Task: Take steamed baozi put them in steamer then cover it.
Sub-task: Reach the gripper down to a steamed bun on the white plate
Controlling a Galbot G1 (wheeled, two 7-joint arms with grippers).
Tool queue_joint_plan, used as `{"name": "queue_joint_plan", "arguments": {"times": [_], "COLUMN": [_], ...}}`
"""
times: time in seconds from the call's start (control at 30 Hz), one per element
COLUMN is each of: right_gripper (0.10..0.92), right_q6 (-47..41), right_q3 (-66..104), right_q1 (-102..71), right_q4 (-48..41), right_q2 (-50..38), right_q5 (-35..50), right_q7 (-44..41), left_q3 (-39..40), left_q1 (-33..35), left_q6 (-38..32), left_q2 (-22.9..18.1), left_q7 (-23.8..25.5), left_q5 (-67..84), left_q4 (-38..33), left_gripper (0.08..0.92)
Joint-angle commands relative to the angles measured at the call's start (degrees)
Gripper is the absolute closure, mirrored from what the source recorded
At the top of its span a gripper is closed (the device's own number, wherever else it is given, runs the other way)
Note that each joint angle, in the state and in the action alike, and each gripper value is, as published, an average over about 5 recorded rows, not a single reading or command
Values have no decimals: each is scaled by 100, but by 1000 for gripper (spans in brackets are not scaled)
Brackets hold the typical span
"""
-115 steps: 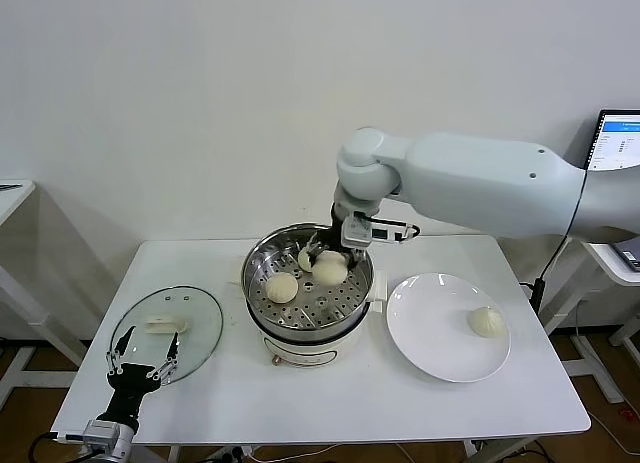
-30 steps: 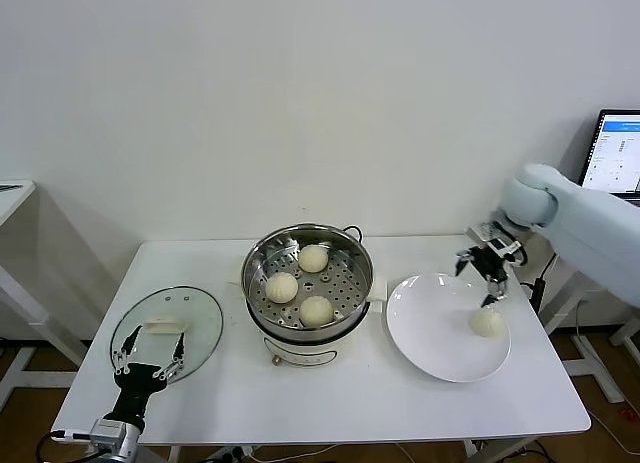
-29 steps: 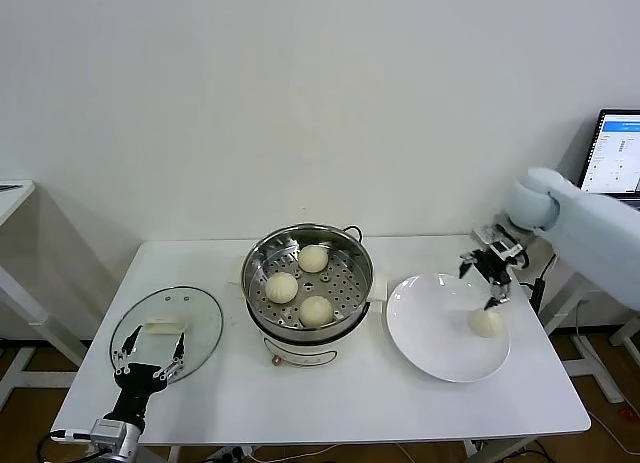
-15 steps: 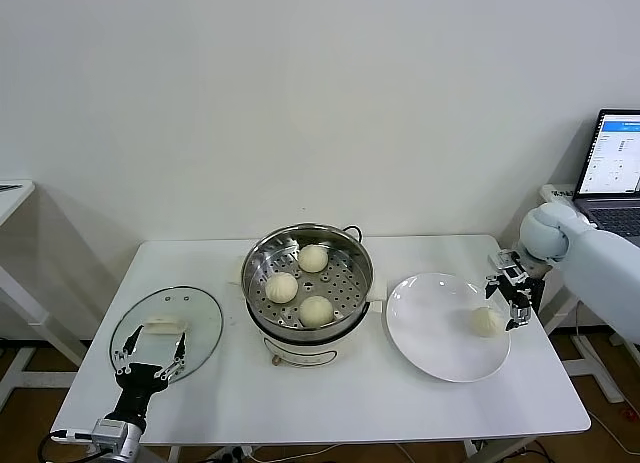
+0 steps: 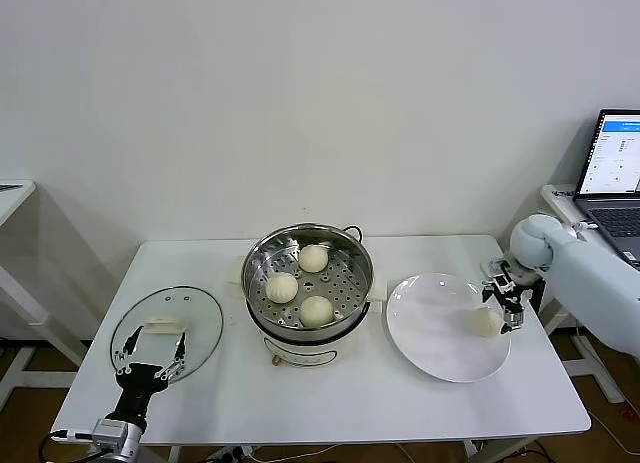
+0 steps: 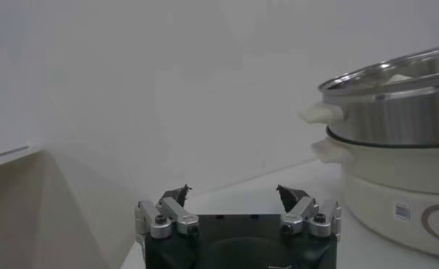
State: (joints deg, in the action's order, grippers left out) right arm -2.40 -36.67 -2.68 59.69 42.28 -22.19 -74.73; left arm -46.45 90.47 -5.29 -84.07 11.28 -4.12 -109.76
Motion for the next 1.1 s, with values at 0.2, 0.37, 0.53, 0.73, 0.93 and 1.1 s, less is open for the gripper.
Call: {"name": "queue_joint_plan", "arguments": {"times": [0.2,0.37,0.53,0.73,0.93,1.1], "right_gripper": [203,203,203,243,331,346], "right_q6": [74,101,117,137,180,209], "right_q3": [118,127,148,154,173,199], "right_q1": [-133,-167,-194,-198,-213,-231], "right_q4": [-159,-166,-196,-235,-278,-276], "right_q2": [195,202,258,305,346,349], "right_q5": [-332,-405,-445,-491,-533,-563], "right_q7": [59,39,35,35,42,41], "left_q3": [4,11,15,13,16,22], "left_q1": [-5,-3,-2,-2,-11,-21], "left_q6": [1,2,2,3,-1,-3], "left_q2": [2,0,0,2,4,0], "left_q7": [0,-3,-3,-4,-1,1], "left_q5": [-5,-13,-17,-18,-22,-27], "left_q4": [22,24,21,19,42,47], "left_gripper": [177,177,177,177,177,177]}}
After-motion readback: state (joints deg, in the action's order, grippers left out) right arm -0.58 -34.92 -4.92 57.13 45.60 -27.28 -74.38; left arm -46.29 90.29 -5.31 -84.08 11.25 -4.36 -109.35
